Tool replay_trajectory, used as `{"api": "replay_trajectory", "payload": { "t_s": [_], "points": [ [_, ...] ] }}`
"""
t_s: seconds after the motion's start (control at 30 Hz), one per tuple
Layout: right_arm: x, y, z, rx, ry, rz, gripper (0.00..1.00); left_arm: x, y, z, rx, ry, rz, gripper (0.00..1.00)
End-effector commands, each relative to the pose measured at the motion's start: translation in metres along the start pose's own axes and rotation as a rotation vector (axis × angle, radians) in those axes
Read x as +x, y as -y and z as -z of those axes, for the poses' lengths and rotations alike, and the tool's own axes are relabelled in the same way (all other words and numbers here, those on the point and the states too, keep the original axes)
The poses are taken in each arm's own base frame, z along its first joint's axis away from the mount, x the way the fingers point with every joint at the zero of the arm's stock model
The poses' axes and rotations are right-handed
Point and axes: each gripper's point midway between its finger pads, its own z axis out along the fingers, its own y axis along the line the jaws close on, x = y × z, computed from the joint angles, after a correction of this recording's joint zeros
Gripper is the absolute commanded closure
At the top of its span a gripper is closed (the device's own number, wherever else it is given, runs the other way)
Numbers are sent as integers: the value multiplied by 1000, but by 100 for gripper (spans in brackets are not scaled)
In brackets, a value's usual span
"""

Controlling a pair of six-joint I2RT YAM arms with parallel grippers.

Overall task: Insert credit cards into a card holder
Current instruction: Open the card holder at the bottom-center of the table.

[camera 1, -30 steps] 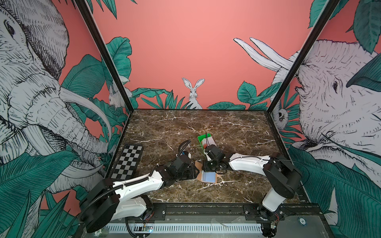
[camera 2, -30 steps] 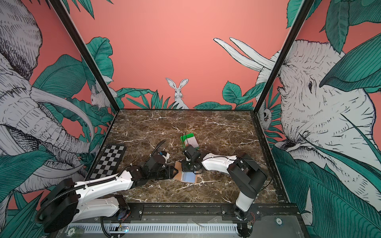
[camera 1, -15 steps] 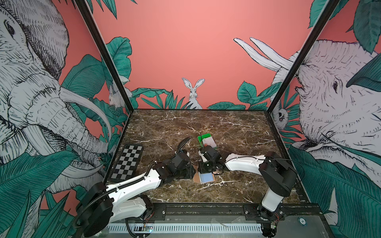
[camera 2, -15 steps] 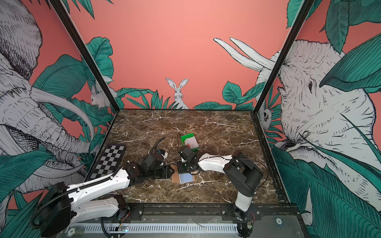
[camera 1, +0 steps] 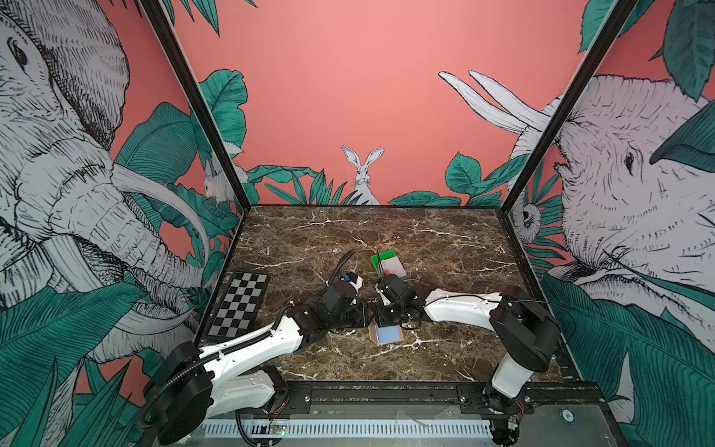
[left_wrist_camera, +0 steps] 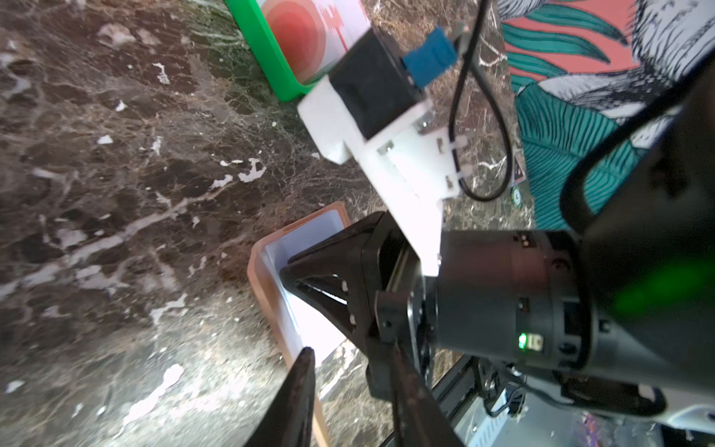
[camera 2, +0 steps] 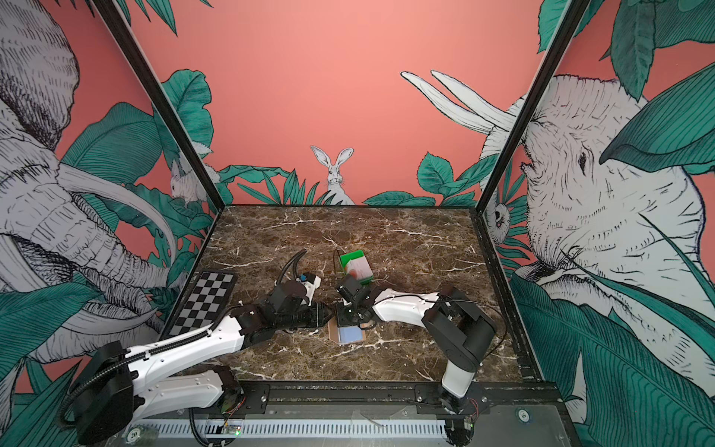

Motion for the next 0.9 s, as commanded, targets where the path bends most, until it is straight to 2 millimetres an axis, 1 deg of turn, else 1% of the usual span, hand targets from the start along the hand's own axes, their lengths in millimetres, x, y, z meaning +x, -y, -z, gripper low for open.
{"api": "replay_trajectory", "payload": {
  "t_s": [0.0,0.1,0.27,0.37,0.5,0.6,0.8,0.87],
  "points": [
    [1,-6,3,-13,11,8,90,1,9,-10,64,-11,24,69],
    [1,-5,3,-11,14,8,91,5,5,-17,54,-31,35,74],
    [2,-5,3,-12,14,10,92,10,-4,-21,26,-44,49,76],
    [1,-7,4,-24,17,11,94,9,-5,-18,20,-36,48,78],
    [-1,-12,8,-48,34,14,96,4,-8,-7,-17,-10,24,81],
    [-3,-15,12,-59,47,14,96,8,-16,-3,-56,-28,19,82],
    [-9,-23,26,-92,84,9,96,23,-33,-8,-98,-71,42,83],
    [-6,-26,25,-118,77,-1,96,25,-37,-8,-107,-74,49,83]
  ]
}}
